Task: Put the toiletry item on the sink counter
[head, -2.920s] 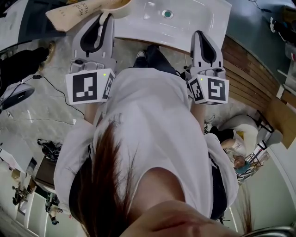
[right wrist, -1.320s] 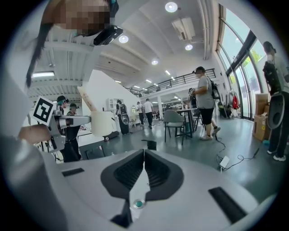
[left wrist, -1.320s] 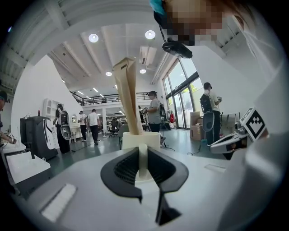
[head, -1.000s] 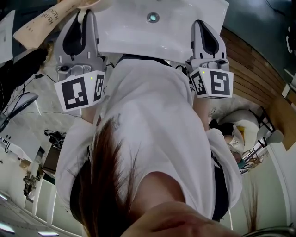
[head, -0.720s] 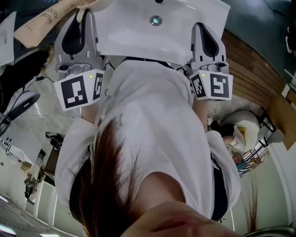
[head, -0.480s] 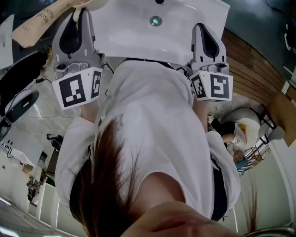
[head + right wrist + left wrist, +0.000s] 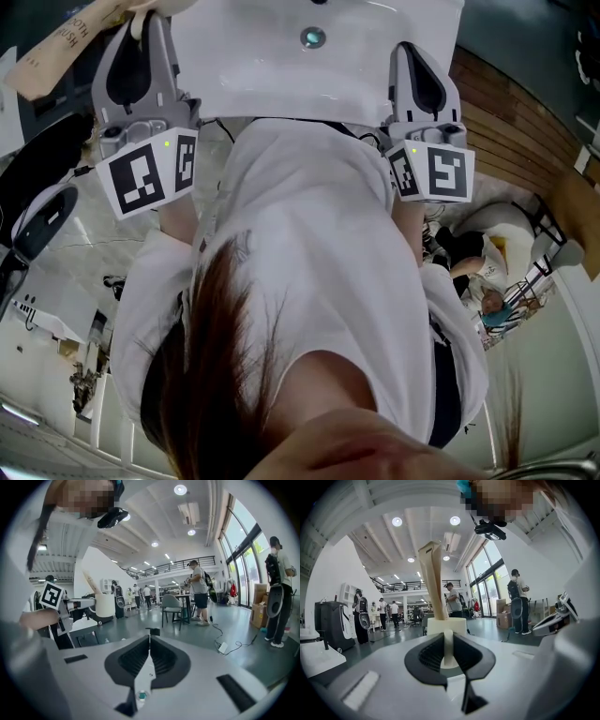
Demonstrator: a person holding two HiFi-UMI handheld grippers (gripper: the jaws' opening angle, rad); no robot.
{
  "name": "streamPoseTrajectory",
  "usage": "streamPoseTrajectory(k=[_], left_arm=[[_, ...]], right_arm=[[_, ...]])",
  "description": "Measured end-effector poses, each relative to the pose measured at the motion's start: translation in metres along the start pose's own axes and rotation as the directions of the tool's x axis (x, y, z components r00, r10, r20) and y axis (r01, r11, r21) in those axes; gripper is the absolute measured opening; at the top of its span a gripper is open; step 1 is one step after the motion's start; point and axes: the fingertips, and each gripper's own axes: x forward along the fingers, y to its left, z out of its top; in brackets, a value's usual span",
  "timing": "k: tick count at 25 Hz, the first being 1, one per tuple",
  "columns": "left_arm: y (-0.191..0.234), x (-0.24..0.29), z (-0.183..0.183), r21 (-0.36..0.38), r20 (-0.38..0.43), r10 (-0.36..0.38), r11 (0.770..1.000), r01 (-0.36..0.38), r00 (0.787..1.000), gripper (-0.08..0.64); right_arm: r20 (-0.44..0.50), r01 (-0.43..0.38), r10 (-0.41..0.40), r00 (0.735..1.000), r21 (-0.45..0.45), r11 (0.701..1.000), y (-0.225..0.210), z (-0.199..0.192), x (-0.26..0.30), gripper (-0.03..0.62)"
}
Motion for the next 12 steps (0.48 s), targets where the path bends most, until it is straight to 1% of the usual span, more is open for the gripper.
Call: streamPoseTrajectory(k=[12], left_arm=[[0.013,0.017,-0.009,0.000,-0.001,0.009,1.000,-0.009,1.000,0.049]], right_arm=[[-0.021,0.028,-0.028,0.999,0.001,1.000,-0.001,-0.003,0.000,0.011]])
